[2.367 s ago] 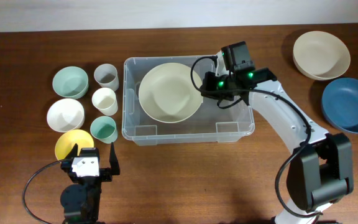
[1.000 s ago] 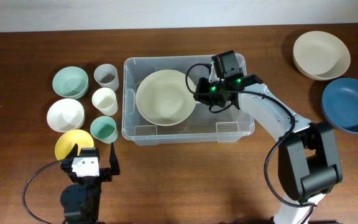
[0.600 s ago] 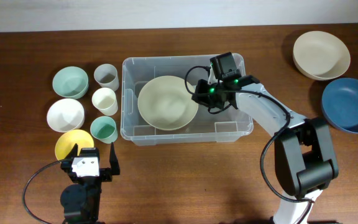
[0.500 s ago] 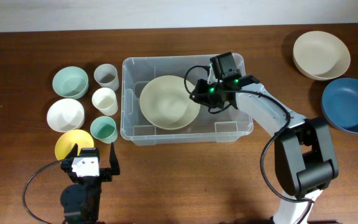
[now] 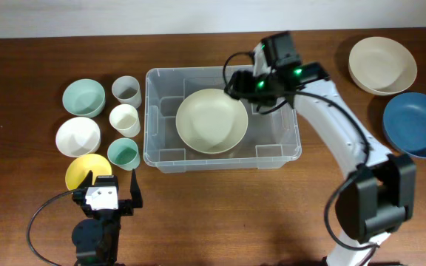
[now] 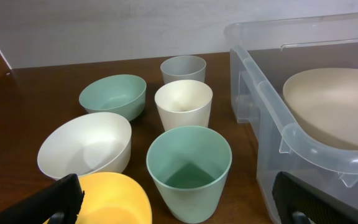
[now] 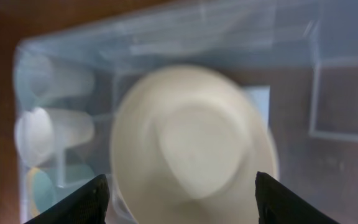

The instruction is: Pack container

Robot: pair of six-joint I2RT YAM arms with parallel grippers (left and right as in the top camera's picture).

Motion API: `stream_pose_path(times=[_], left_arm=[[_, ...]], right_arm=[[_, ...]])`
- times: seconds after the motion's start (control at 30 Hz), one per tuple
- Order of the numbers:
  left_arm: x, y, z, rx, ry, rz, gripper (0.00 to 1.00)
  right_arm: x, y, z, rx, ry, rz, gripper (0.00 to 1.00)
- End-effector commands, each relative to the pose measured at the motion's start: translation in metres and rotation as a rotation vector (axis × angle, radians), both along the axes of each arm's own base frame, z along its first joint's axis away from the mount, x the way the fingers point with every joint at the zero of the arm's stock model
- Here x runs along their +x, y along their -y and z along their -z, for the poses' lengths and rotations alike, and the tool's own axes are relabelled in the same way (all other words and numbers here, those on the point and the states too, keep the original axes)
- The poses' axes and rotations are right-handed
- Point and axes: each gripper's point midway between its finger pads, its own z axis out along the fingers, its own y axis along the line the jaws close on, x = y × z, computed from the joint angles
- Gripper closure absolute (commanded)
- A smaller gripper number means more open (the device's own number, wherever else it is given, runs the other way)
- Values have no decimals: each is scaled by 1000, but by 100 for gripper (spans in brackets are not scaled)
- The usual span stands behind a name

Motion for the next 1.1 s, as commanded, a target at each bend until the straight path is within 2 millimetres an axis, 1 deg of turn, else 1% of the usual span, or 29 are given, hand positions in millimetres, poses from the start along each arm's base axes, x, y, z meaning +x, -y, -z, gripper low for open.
stream_pose_path(times=[0.0, 0.07, 0.1, 0.2, 0.27, 0.3, 0.33, 0.37, 0.47, 0.5, 0.57, 0.63, 0.73, 0.8, 1.07], left_arm=[[0, 2, 3, 11, -6, 14, 0], [0, 2, 3, 11, -6, 14, 1], [0, 2, 3, 11, -6, 14, 1], [0, 2, 3, 11, -6, 14, 1], [0, 2, 3, 11, -6, 14, 1], [0, 2, 3, 11, -6, 14, 1], [0, 2, 3, 11, -6, 14, 1], [0, 2, 3, 11, -6, 14, 1], [0, 2, 3, 11, -6, 14, 0], [0, 2, 3, 11, -6, 14, 1], [0, 2, 3, 11, -6, 14, 1], [0, 2, 3, 11, -6, 14, 0], [0, 2, 3, 11, -6, 14, 0], [0, 2, 3, 11, -6, 14, 0], [0, 2, 3, 11, -6, 14, 1]], right_arm=[[9, 20, -17, -50, 60, 35, 28], [13, 36, -12, -105, 59, 80, 25], [13, 41, -9, -127, 52, 93, 26], [8, 44, -2, -169, 41, 65, 27], [5, 45, 4, -189, 22, 62, 30], [5, 46, 7, -204, 15, 66, 37], [5, 50, 12, -228, 5, 77, 50], [5, 52, 16, -238, -3, 82, 59], [6, 55, 28, -259, -28, 88, 81], [6, 55, 34, -267, -38, 89, 88], [7, 57, 43, -282, -54, 97, 96], [7, 59, 52, -296, -74, 101, 96], [5, 59, 72, -309, -120, 93, 96], [5, 59, 81, -315, -138, 91, 96], [0, 59, 105, -328, -195, 80, 96]])
